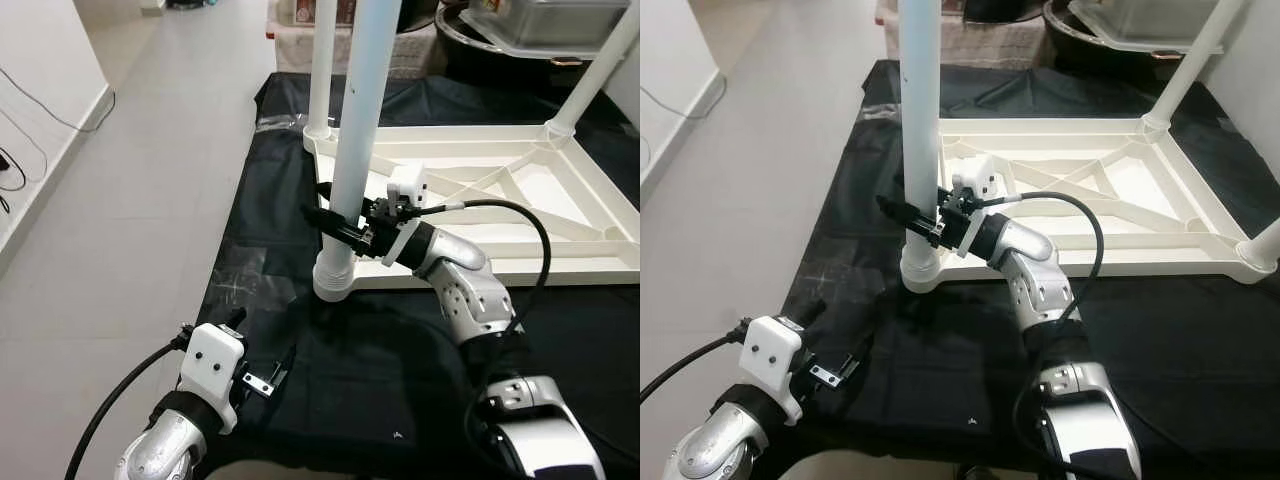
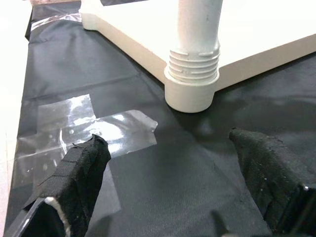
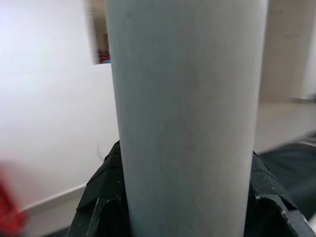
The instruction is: Building children table
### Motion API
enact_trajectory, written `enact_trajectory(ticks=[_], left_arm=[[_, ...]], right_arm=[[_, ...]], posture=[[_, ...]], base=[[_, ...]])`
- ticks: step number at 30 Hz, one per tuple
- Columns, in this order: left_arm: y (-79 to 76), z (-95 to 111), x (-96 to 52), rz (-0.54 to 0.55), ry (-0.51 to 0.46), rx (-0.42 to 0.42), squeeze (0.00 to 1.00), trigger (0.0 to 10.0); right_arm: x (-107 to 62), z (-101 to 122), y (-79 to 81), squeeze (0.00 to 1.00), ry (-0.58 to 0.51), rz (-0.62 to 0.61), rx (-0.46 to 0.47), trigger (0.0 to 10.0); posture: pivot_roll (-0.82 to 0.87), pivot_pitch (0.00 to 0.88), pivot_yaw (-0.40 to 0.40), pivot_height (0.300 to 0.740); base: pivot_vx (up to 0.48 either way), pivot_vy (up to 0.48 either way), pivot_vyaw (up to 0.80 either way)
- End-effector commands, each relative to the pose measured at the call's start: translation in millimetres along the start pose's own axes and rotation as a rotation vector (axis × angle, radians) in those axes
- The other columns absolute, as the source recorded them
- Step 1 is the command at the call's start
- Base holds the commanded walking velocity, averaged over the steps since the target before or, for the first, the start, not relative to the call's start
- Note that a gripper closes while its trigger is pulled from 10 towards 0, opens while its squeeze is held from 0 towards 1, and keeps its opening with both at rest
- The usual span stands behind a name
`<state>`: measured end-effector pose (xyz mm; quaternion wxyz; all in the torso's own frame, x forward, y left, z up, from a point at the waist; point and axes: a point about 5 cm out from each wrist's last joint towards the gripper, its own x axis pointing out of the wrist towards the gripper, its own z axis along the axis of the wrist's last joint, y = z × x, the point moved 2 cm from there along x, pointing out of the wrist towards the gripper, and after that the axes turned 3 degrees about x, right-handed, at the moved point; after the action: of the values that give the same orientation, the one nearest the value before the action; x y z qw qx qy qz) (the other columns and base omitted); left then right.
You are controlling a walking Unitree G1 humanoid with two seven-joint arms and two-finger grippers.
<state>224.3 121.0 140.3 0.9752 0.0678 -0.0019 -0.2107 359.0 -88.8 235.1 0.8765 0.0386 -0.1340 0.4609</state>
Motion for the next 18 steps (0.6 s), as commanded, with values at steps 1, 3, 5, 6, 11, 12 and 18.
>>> enact_trajectory(ticks=[1, 3, 5, 6, 11, 12, 18], left_arm=[[0.7, -3.5, -0.6, -0.005, 0.011, -0.006, 0.0, 10.0], [1.0, -3.3, -0.2, -0.004, 0.01, -0.006, 0.0, 10.0], [1.8, -3.2, 0.5, -0.004, 0.008, -0.003, 0.0, 10.0], [1.8, -3.2, 0.5, -0.004, 0.008, -0.003, 0.0, 10.0], [3.0, -3.0, 1.9, -0.008, 0.004, 0.0, 0.0, 10.0], [3.3, -3.2, 2.6, -0.01, 0.003, 0.002, 0.0, 10.0], [2.9, -3.1, 4.3, -0.024, 0.0, 0.009, 0.0, 10.0]], right_arm=[[-16.8, -24.2, -11.3, 0.0, 0.093, -0.191, 0.06, 0.0], [-18.2, -25.6, -11.0, 0.0, 0.098, -0.233, 0.051, 0.0], [-22.6, -32.5, -1.7, 0.0, 0.132, -0.309, -0.001, 0.0], [-22.6, -32.5, -1.7, 0.0, 0.132, -0.309, -0.001, 0.0], [-47.8, -37.8, -4.6, 0.0, 0.161, -0.724, -0.066, 0.0], [-58.2, -37.1, -4.6, 0.0, 0.171, -0.862, -0.086, 0.0], [-73.3, -33.2, 8.8, 0.0, 0.125, -1.302, -0.037, 0.0]], posture=[[0.15, 0.162, -0.029, 0.74], [0.15, 0.162, -0.029, 0.74], [0.14, 0.162, -0.024, 0.74], [0.14, 0.162, -0.024, 0.74], [0.14, 0.163, -0.02, 0.74], [0.14, 0.161, -0.019, 0.74], [0.14, 0.153, -0.011, 0.74]], base=[[0.0, 0.0, 0.0], [0.0, 0.0, 0.0], [0.0, 0.0, 0.0], [0.0, 0.0, 0.0], [0.0, 0.0, 0.0], [0.0, 0.0, 0.0], [0.0, 0.0, 0.0]])
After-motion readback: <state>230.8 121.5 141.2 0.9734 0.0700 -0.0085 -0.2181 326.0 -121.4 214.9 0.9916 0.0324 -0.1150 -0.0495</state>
